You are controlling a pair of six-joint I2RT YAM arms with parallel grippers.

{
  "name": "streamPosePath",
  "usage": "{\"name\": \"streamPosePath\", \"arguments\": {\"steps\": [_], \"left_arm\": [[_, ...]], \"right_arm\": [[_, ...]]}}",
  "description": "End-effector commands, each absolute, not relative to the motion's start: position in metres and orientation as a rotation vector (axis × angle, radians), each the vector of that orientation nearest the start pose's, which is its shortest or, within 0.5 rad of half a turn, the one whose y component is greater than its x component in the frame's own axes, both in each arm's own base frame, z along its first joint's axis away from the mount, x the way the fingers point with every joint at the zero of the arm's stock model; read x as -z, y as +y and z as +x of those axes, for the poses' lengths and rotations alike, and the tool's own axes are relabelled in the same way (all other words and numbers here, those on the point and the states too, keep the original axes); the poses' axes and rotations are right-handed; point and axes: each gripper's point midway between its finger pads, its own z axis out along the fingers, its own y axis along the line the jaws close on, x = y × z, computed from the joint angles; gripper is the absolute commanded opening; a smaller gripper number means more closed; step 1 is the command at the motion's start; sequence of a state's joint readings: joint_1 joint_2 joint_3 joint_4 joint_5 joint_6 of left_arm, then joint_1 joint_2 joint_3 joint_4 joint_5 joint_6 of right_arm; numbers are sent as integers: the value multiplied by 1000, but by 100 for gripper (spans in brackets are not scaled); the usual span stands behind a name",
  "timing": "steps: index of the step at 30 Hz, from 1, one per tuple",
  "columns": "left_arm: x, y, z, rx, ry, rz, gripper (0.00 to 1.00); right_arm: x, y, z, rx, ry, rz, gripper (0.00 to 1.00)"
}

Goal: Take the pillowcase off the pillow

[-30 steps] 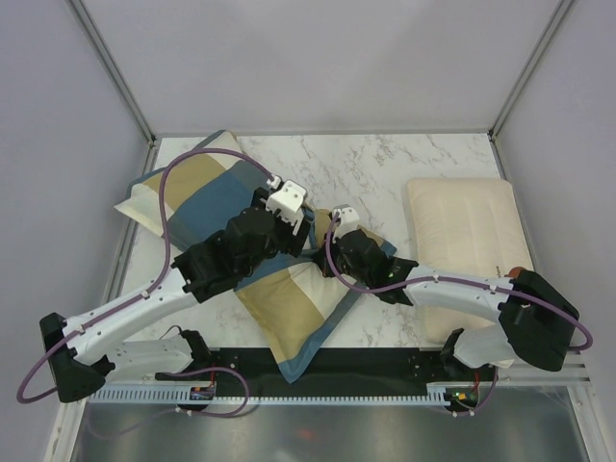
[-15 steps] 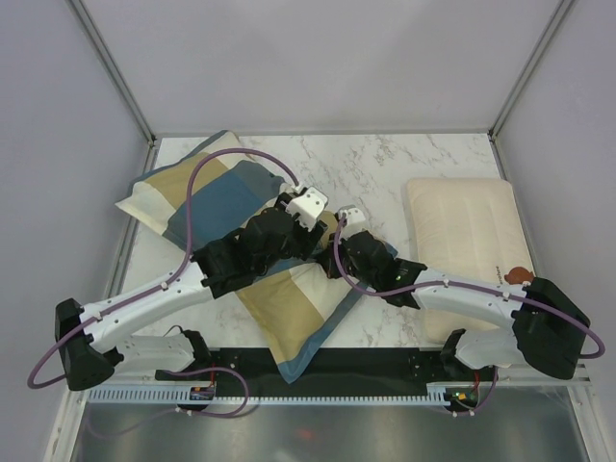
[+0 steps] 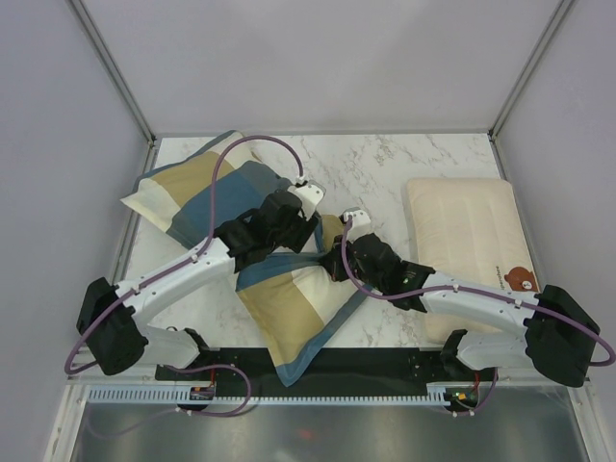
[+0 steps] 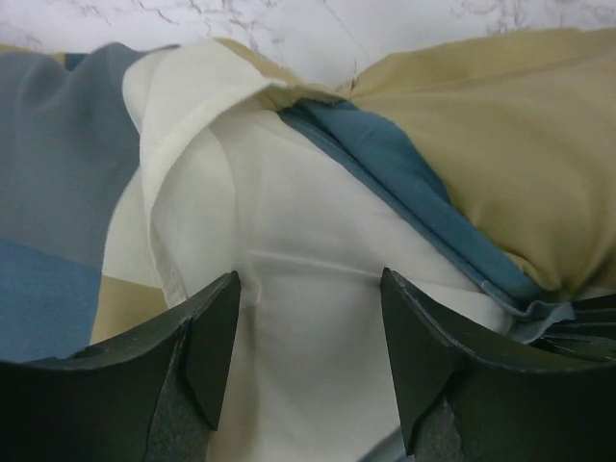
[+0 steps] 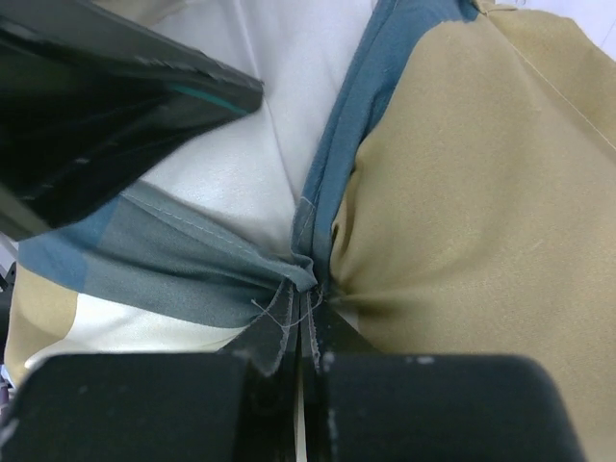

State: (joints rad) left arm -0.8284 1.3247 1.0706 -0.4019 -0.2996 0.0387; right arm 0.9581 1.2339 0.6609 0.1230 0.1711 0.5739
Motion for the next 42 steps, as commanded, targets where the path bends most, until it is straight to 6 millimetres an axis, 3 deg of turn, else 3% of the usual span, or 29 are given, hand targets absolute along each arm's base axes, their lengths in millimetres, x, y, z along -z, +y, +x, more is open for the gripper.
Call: {"name": "streamPosePath", "arguments": {"steps": [1, 4, 14, 17, 20, 24, 27, 30, 31, 33, 34, 35, 42], "left_arm": [[-175, -246, 289, 152, 2120, 826, 68], [-164, -248, 279, 185, 2155, 873, 74], [-172, -248, 265, 261, 2122, 906, 79], [-156, -244, 261, 224, 2184, 944, 80], [-142, -244, 256, 229, 2237, 967, 77], [-142, -246, 253, 233, 2232, 983, 70], [-131, -243, 253, 206, 2267, 1003, 68], [-112, -236, 256, 111, 2349, 1012, 54], [-102, -234, 256, 84, 2378, 1020, 40], [-99, -232, 259, 53, 2391, 1012, 25], [-99, -230, 263, 23, 2389, 1000, 10], [-98, -228, 265, -3, 2390, 992, 2], [-124, -219, 307, -84, 2378, 804, 2]], "right_arm": [[-106, 289, 209, -702, 2218, -340, 0], [-101, 286, 207, -682, 2240, -345, 0], [-94, 285, 209, -645, 2254, -354, 0], [-92, 287, 209, -647, 2261, -359, 0], [-93, 289, 212, -643, 2260, -360, 0], [-93, 291, 213, -644, 2262, -363, 0], [-91, 291, 213, -638, 2265, -361, 0], [-91, 292, 213, -644, 2265, -363, 0], [-91, 291, 213, -642, 2267, -362, 0], [-92, 291, 212, -644, 2262, -363, 0], [-92, 290, 211, -644, 2262, -363, 0], [-94, 289, 211, -648, 2258, -360, 0], [-104, 279, 203, -640, 2267, -382, 0]]}}
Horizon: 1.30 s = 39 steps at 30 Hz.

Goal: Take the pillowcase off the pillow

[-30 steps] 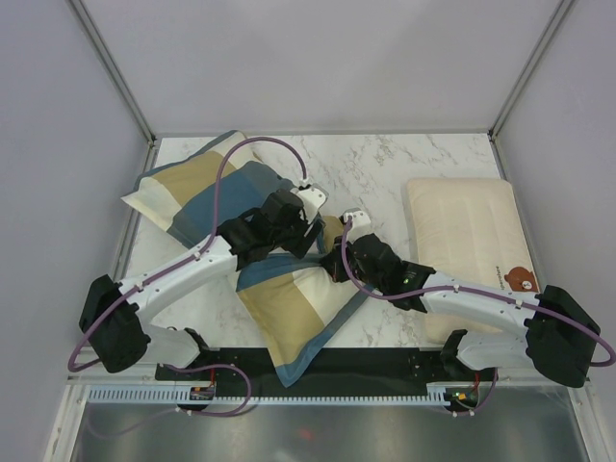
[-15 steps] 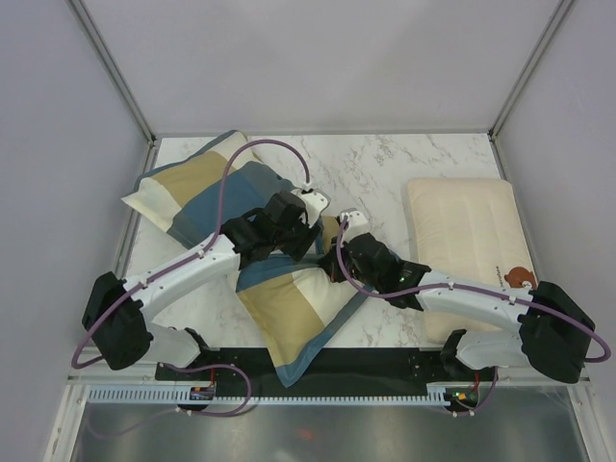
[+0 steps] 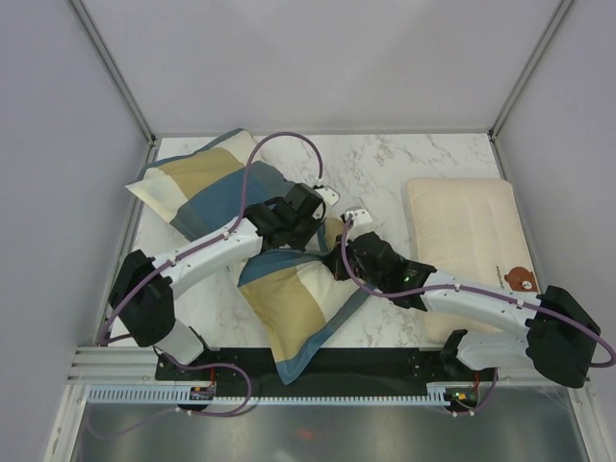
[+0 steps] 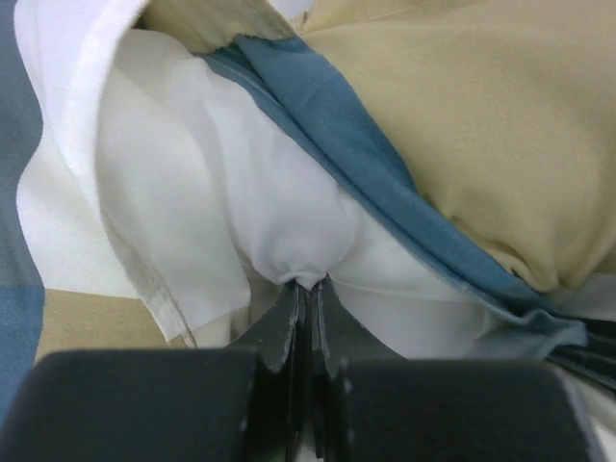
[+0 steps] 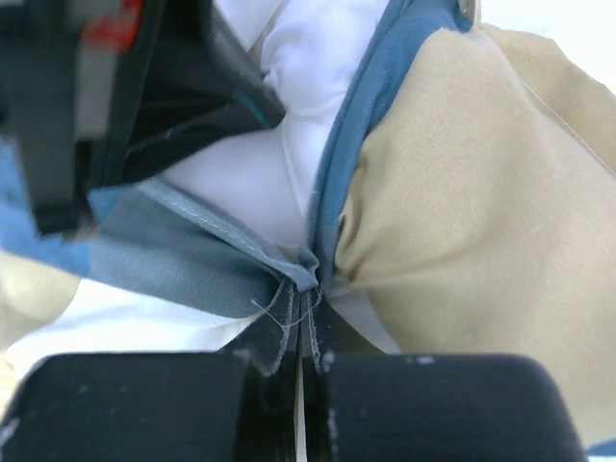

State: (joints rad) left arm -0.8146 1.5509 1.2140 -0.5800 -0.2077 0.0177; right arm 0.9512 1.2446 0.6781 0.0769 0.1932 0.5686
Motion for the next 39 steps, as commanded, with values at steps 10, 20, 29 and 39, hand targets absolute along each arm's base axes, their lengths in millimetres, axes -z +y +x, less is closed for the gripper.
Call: {"name": "streamPosePath", "arguments": {"steps": [10, 20, 29, 39], "left_arm": [[-156, -191, 371, -75, 2366, 515, 2], [-143, -166, 398, -90, 2357, 399, 2], [-144, -208, 380, 215, 2365, 453, 2], [-153, -222, 366, 322, 2351, 484, 2]], "right_arm": [[-96, 240, 181, -575, 2317, -336, 0], [-93, 220, 167, -540, 2369, -307, 0], [-152, 261, 171, -682, 2231, -389, 16], [-201, 364, 150, -846, 2060, -499, 79]]}}
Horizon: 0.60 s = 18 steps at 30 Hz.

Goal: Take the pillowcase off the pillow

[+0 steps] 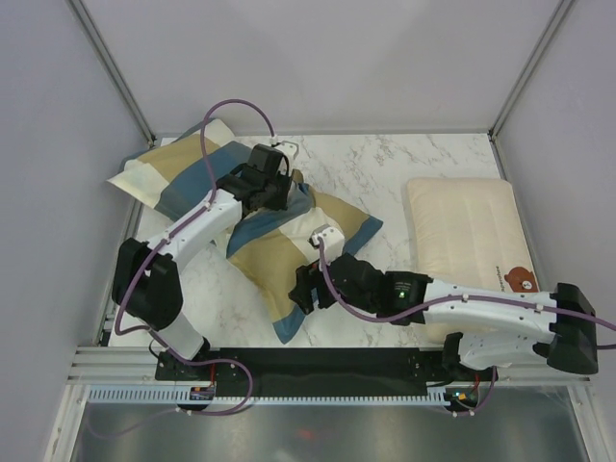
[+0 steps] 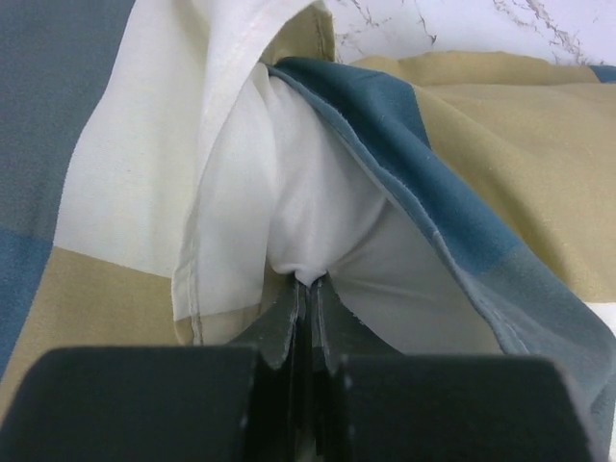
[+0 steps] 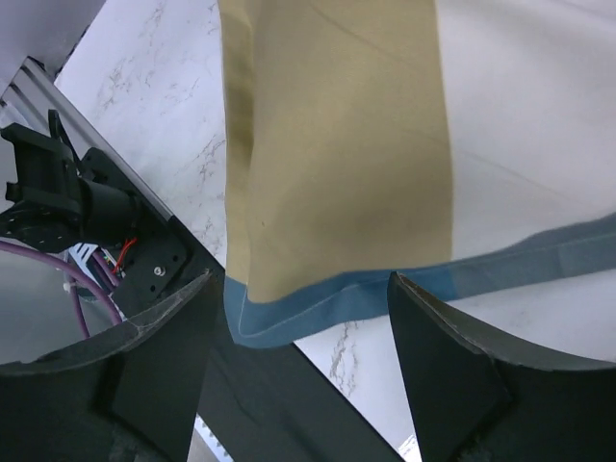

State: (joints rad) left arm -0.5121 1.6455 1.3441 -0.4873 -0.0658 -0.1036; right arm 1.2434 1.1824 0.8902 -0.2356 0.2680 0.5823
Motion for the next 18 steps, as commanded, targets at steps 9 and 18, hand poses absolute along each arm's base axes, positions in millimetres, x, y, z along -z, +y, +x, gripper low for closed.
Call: {"name": "streamPosePath", "arguments": {"steps": [9, 18], "left_arm": [[-159, -220, 360, 330, 2339, 487, 2], [-152, -186, 382, 181, 2356, 391, 2]], "right_arm": [[-141, 396, 162, -739, 2157, -499, 76], [-139, 362, 159, -697, 2174, -423, 0]]}}
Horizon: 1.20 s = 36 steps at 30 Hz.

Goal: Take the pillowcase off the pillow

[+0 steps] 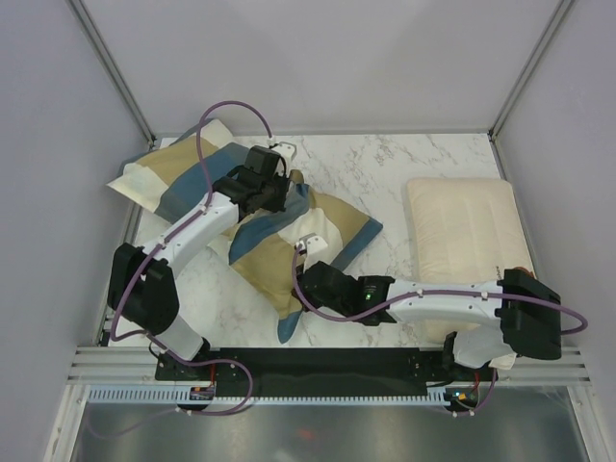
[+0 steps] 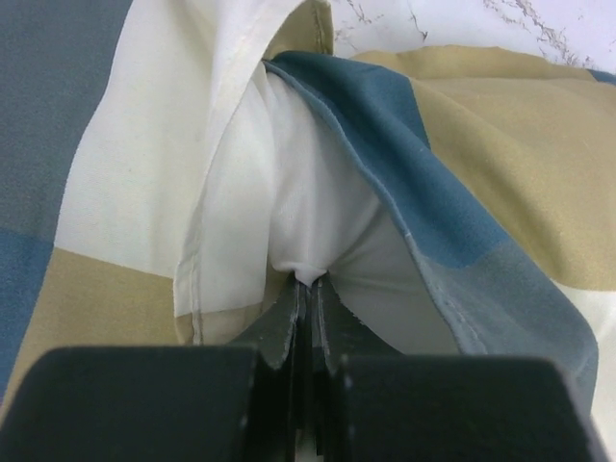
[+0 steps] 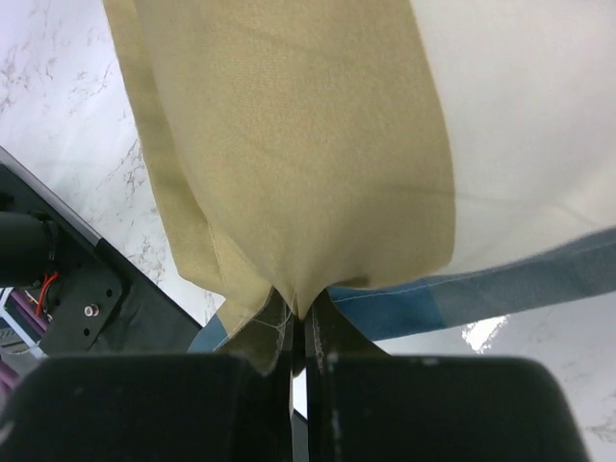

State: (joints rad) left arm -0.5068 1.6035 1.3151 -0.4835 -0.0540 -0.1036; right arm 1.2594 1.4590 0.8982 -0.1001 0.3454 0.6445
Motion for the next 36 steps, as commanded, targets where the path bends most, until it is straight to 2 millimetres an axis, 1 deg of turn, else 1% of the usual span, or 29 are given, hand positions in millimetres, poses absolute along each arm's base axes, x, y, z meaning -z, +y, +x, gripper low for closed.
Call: {"name": "streamPosePath", "arguments": {"steps": [1, 2, 3, 4, 5, 6, 7, 9, 10, 12, 13, 18, 19, 21, 23, 26, 27, 28, 33, 35, 36], "left_arm": [[-151, -180, 385, 175, 2360, 374, 2], [-153, -176, 389, 183, 2358, 355, 2], [-155, -165, 393, 178, 2361, 313, 2], [-155, -160, 396, 174, 2363, 295, 2], [-157, -155, 398, 173, 2359, 278, 2], [-158, -147, 401, 165, 2358, 250, 2], [-157, -143, 402, 160, 2360, 239, 2], [-156, -135, 406, 148, 2363, 215, 2], [-155, -132, 407, 142, 2367, 206, 2], [-153, -123, 410, 135, 2372, 181, 2], [-152, -121, 411, 132, 2375, 174, 2], [-151, -105, 415, 104, 2375, 138, 2], [-148, -103, 414, 99, 2380, 134, 2], [-148, -98, 416, 96, 2381, 121, 2], [-148, -96, 415, 92, 2381, 119, 2], [-149, -91, 416, 84, 2371, 115, 2], [-151, -90, 416, 85, 2367, 114, 2], [-150, -89, 415, 83, 2368, 110, 2], [-153, -85, 412, 91, 2357, 106, 2], [-156, -90, 408, 127, 2355, 122, 2], [-164, -92, 406, 147, 2335, 121, 2]], "right_arm": [[-130, 352, 157, -668, 2197, -420, 0], [-129, 346, 155, -664, 2203, -415, 0], [-132, 341, 154, -670, 2201, -406, 0], [-121, 331, 150, -643, 2232, -403, 0], [-119, 326, 148, -639, 2241, -398, 0], [-121, 321, 147, -648, 2239, -385, 0], [-113, 313, 144, -630, 2261, -381, 0], [-115, 305, 141, -648, 2261, -349, 0], [-109, 297, 140, -624, 2276, -346, 0], [-112, 289, 140, -618, 2271, -317, 0], [-108, 281, 139, -590, 2284, -315, 0], [-112, 260, 142, -530, 2271, -275, 0], [-111, 252, 145, -487, 2269, -268, 0], [-115, 245, 146, -464, 2259, -259, 0], [-116, 234, 150, -403, 2247, -252, 0], [-121, 218, 156, -319, 2226, -235, 0], [-128, 216, 158, -310, 2218, -220, 0], [-128, 205, 160, -251, 2216, -213, 0], [-140, 187, 167, -227, 2194, -168, 0], [-143, 177, 174, -202, 2189, -138, 0], [-145, 174, 176, -208, 2184, -129, 0]]}}
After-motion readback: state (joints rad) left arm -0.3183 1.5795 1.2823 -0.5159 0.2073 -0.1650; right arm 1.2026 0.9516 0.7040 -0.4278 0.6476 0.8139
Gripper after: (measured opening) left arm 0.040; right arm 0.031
